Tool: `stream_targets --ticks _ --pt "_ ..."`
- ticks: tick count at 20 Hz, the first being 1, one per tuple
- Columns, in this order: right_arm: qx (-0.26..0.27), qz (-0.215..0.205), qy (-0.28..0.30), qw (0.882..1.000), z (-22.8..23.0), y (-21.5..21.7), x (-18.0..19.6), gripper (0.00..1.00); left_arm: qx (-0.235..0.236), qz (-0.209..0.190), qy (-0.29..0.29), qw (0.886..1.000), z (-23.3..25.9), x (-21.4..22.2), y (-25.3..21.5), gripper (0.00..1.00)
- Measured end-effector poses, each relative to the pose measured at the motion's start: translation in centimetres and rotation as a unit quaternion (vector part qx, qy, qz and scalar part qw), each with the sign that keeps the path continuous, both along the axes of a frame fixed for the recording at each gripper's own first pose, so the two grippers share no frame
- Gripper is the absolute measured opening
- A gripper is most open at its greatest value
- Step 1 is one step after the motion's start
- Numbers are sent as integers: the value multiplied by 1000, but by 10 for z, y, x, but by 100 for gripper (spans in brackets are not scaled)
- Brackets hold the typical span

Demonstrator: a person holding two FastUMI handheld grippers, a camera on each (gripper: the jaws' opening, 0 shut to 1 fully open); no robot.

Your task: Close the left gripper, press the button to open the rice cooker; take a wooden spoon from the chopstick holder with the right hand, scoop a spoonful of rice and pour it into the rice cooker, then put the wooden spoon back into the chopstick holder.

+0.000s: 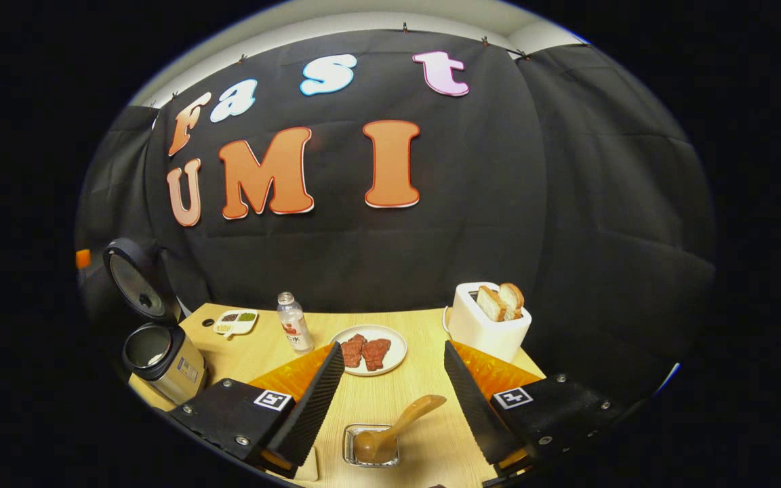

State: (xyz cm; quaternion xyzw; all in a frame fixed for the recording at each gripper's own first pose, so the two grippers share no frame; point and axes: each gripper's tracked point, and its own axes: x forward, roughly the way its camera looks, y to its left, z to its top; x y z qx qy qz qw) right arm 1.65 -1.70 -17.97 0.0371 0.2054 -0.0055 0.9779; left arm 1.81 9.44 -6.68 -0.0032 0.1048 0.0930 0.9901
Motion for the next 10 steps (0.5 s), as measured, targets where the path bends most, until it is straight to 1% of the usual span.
stream_targets --ticks 1,3,5,9,10 --pt "5 -2 10 1000 -8 0 0 93 8 -5 -8 1000 9 -1 -7 5" --pt "13 -3 28 1000 -24 0 -1 93 15 -19 -17 1000 15 -4 -18 19" --pt "29 -3 46 999 -39 1 -3 92 30 -28 -19 999 12 -6 -25 45" --pt "50 -16 77 996 -66 -10 1 93 38 -21 3 999 -5 -14 -26 72" --pt "54 -22 86 995 -73 -14 2 93 41 -19 6 999 -7 -15 -25 81"
